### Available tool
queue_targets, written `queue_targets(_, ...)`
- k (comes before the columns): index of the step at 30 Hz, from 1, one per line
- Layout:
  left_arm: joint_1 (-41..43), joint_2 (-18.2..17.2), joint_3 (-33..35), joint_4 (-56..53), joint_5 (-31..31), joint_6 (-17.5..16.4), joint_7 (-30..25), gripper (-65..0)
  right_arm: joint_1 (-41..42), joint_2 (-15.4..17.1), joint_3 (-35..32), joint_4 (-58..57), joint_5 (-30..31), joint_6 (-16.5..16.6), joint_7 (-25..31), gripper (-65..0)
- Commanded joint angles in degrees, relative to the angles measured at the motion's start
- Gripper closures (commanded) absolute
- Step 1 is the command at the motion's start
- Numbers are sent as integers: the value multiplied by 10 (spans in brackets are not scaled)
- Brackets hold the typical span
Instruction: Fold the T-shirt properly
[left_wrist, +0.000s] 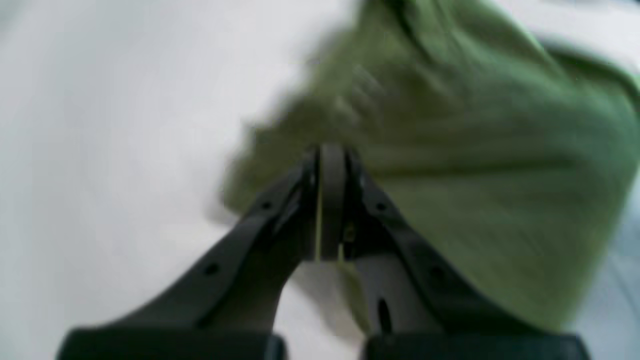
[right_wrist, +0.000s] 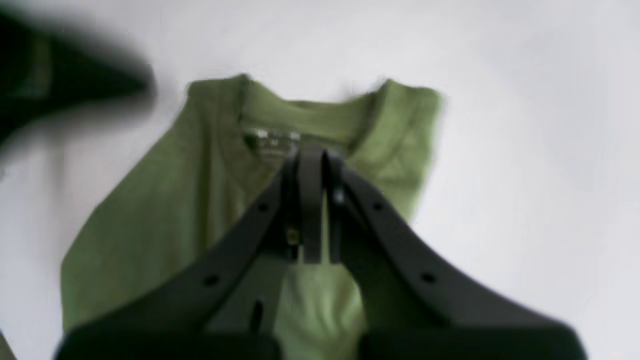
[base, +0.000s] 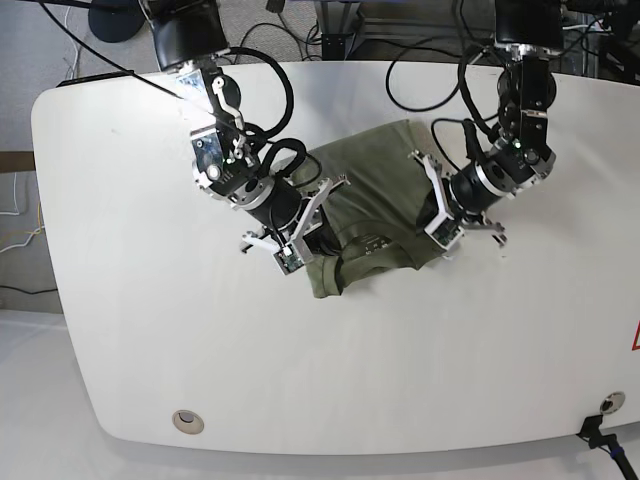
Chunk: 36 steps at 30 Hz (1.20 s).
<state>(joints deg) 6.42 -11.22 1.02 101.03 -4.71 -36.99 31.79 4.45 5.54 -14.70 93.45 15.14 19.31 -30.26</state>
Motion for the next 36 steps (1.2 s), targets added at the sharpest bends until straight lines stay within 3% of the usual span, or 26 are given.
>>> queue_targets(1,3,-2,-3,15,-9,4,-16,0,23,-7,3,-43,2,-2,17,0)
queue_targets(7,28,15,-3,-39,-5,4,-16,0,34,-2,3,-155,2,-1,105,0)
queue_targets(14,-80,32,-2,-238,-7,3,-20,0,-6,28,6,-217,6,-1,161,0)
queue_targets(16,-91,32,-2,-249,-6,3,-50,0,-19,36,6,-204,6,-1,167,0)
queue_targets(18,-91,32,-2,-244,-5,3,-76,0,-32,50,6,-181,7,-4,167,0)
queue_targets(24,-61,27,-9,-142,-6,7,-80,0,-30,61,8,-136,2,-5,169,0)
queue_targets(27,-42,19,-51,-75,-5,8,-80,0,-33,67,38,-80,2,-6,169,0)
queue_targets(30,-22,19,-91,-26,-5,30,-85,0,-53,71,79,-28,0,-7,169,0)
queue_targets(34,30,20,-132,5,-5,70,-177,0,-105,63,145,31,-52,-8,170,0)
queue_targets(36,67,20,-145,5,-8,108,-243,0,-137,27,176,55,-99,-11,174,0)
